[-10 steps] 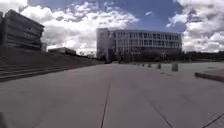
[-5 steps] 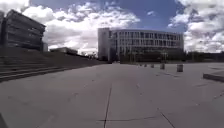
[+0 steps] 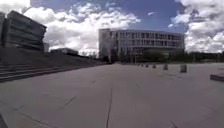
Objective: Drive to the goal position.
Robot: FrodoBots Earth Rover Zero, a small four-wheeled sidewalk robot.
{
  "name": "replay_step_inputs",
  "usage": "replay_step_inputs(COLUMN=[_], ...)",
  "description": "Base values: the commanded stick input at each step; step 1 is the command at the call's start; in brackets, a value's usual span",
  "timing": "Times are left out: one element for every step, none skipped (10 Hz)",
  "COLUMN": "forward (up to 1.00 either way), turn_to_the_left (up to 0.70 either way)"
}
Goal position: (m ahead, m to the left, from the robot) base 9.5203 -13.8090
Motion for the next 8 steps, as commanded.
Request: replay_step_inputs(forward=[0.70,0.70,0.70,0.70,0.70,0.70,0.70,0.70], turn_to_the_left=[0.00,0.00,0.00,0.00,0.00,0.00,0.00,0.00])
